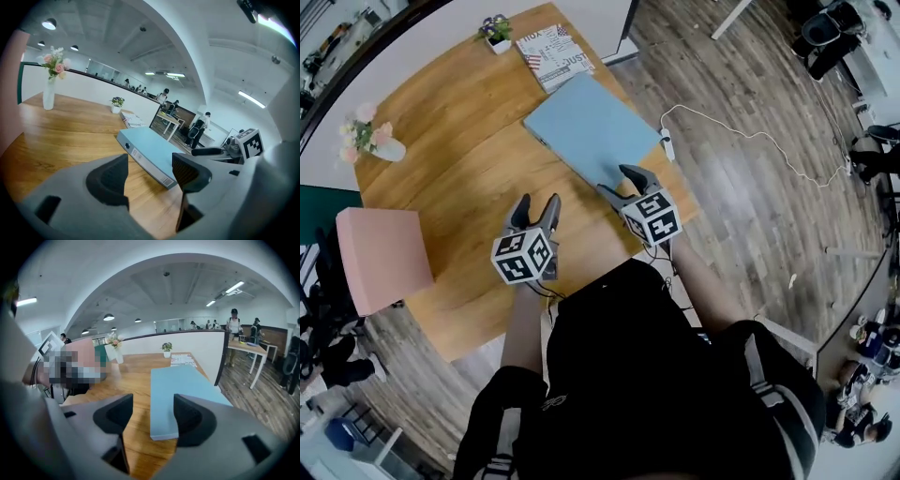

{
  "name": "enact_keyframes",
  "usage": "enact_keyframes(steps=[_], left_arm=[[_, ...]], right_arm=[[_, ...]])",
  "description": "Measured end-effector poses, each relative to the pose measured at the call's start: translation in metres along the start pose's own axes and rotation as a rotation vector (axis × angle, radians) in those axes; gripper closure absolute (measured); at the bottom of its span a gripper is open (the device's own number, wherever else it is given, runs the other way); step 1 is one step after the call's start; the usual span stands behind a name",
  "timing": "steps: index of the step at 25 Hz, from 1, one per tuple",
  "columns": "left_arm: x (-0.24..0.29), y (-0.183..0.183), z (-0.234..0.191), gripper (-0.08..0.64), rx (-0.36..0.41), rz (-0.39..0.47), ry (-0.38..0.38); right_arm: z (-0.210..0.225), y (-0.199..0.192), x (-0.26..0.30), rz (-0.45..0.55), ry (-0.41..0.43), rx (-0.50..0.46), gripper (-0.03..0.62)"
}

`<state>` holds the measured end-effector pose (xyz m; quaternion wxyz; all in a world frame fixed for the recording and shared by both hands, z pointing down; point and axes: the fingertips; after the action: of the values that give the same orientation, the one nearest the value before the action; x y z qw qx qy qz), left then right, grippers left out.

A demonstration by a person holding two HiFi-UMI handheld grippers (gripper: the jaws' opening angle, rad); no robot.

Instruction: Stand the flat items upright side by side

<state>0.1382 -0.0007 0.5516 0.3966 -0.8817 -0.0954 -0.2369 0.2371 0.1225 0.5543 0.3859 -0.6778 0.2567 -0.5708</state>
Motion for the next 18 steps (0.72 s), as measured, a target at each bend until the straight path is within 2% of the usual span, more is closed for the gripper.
enact_keyframes(steps=[3, 7, 12, 18], left_arm=[[0.014, -0.004, 0.010, 0.261, 0.010, -0.050, -0.028], [0.037, -0.014, 0.019, 0.261, -0.067, -0.092, -0.050], [0.076, -0.013, 0.018, 0.256, -0.136, -0.120, 0.000], [0.116, -0.003, 0.017, 0.239, -0.233, -0.097, 0.071]], right_arm=[[0.014, -0.011, -0.010, -0.011, -0.026, 0.076, 0.319], [0.042, -0.023, -0.012, -0.051, -0.016, 0.075, 0.318], [0.091, -0.027, 0.005, -0.098, 0.047, 0.048, 0.314], [0.141, -0.028, 0.037, -0.156, 0.173, -0.024, 0.306]])
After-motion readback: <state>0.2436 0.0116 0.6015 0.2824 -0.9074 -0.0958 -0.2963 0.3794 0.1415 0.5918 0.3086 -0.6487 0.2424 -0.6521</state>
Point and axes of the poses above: the fingertips, and each gripper's own axes: x forward along the fingers, z to its right, y out of its top, and after that the axes turned 13 degrees about -x, right-handed
